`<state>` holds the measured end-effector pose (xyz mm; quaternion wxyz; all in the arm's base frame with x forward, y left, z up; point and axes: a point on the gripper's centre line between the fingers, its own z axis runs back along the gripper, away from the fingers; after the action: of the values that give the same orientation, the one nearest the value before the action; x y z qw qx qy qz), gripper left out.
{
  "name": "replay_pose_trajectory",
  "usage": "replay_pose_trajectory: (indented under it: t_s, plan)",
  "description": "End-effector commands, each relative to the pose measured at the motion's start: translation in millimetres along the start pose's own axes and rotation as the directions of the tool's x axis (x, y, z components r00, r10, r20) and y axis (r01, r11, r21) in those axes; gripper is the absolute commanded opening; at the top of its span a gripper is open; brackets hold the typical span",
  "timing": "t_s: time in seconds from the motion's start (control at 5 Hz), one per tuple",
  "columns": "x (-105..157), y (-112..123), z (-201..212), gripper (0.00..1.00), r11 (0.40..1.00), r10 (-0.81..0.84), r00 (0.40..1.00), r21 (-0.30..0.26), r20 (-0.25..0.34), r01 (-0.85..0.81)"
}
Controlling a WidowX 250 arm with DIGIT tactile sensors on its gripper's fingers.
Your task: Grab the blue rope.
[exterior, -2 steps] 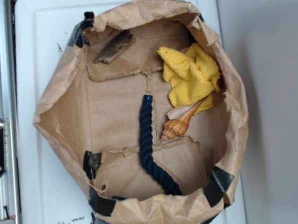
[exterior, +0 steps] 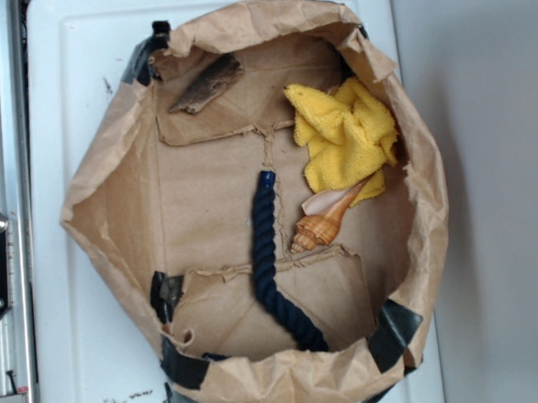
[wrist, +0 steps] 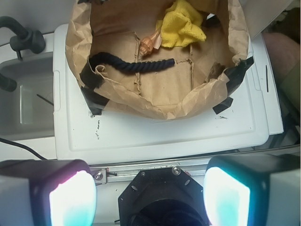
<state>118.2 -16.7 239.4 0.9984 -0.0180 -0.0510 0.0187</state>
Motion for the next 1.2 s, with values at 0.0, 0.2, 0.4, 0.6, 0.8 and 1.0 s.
replay_pose_trajectory:
  t_s: [0.0, 0.2, 0.4, 0.6, 0.8, 1.0]
  plan:
    - [72, -2, -1, 1.0, 0.993, -0.092, 0.994, -0.068, 0.053, 0.095]
    - [95, 0, -10, 1.0, 0.963, -0.257, 0.958, -0.047, 0.123, 0.265]
    - [113, 0, -35, 1.0, 0.942, -0.332, 0.93, 0.001, 0.155, 0.336]
    - [122, 13, -59, 1.0, 0.934, -0.356, 0.924, 0.025, 0.141, 0.356]
    - [124, 22, -87, 1.0, 0.927, -0.374, 0.921, 0.033, 0.107, 0.373]
    - [125, 9, -131, 1.0, 0.884, -0.468, 0.883, 0.021, 0.032, 0.468]
